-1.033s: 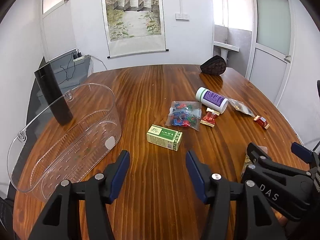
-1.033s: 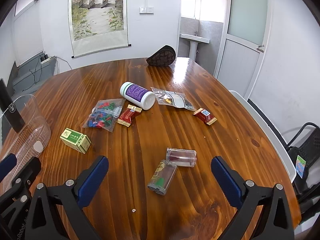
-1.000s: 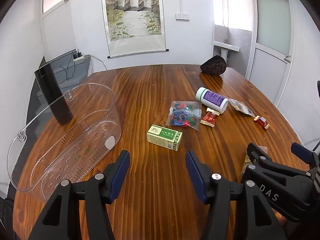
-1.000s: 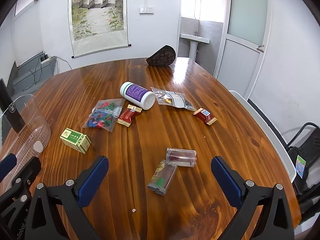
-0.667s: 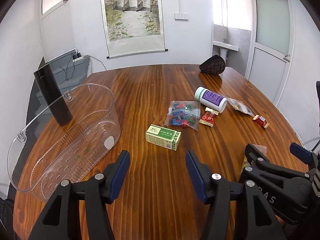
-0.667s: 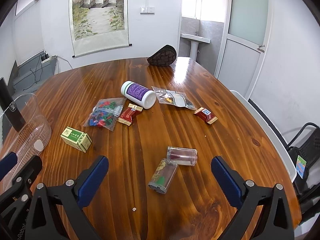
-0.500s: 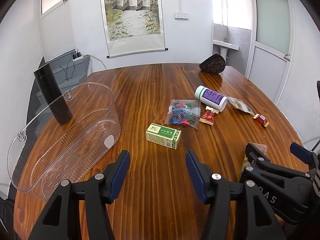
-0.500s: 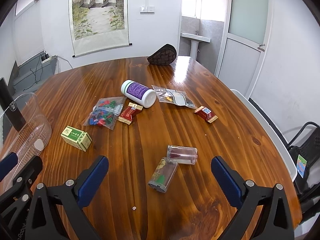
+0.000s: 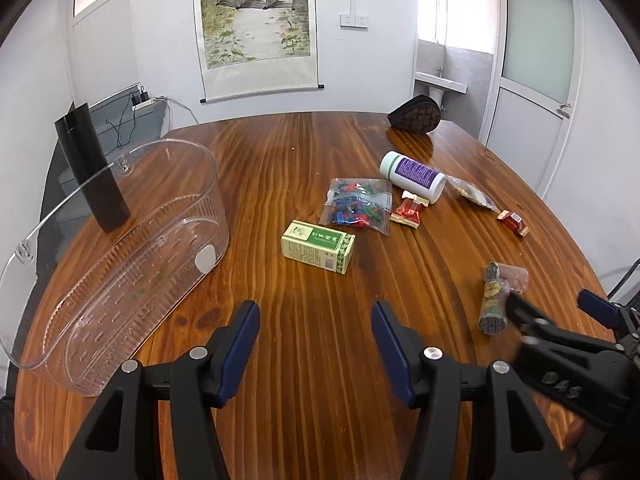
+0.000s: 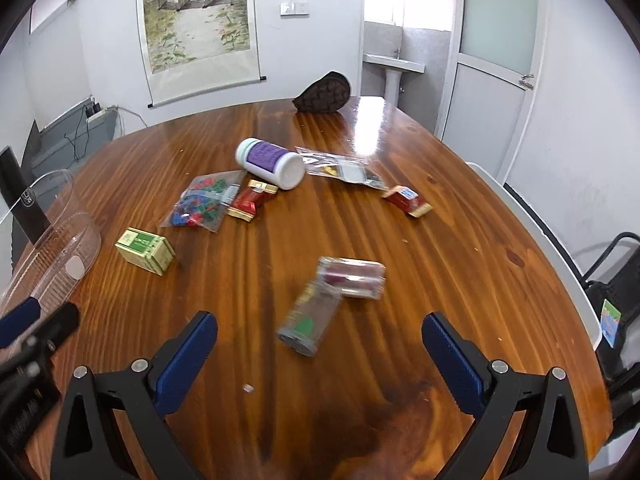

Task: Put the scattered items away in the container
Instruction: 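Reach the right gripper toward the clear plastic tube on the table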

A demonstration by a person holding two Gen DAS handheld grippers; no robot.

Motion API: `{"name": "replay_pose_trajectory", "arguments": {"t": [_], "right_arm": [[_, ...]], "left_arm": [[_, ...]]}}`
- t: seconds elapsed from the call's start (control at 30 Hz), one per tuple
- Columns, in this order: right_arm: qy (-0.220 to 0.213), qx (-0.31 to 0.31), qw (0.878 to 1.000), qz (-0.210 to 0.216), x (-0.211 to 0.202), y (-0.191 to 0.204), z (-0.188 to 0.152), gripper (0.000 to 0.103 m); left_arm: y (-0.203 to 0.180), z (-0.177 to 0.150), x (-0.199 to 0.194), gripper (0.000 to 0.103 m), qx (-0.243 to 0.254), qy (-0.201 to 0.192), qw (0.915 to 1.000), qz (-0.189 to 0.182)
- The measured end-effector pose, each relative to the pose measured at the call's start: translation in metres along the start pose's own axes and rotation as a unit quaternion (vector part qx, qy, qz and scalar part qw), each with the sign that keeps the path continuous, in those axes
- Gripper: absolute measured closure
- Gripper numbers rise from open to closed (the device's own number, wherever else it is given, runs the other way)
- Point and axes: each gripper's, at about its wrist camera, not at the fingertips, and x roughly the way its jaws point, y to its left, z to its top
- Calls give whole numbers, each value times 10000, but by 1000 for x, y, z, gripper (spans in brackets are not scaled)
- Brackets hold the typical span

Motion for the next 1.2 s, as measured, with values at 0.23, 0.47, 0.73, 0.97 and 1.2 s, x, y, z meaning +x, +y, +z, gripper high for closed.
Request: {"name": "replay_pose_trajectory", "arguments": {"t": [0.23,0.47,0.73,0.97,1.2], "right_arm": [[-80,263,9996,56,-7,-51,-22,5],[184,297,9984,434,9,-56,-13,25],[402,-65,9953,882,35,-60,6,43],[508,-1605,9755,1417,51,-56,26,43],[1100,-3169,9199,2030,77,-33,44,43]], "left_arm": [[16,-13,11,44,-169,243,9988,-382],[19,-18,18,44,-262,369,9969,-649],[9,-23,16,44,-108,427,9930,-1098],[-3,-27,11,44,-67,482,9864,-1568],[-26,-26,4,43,37,399,9812,-1887]]}}
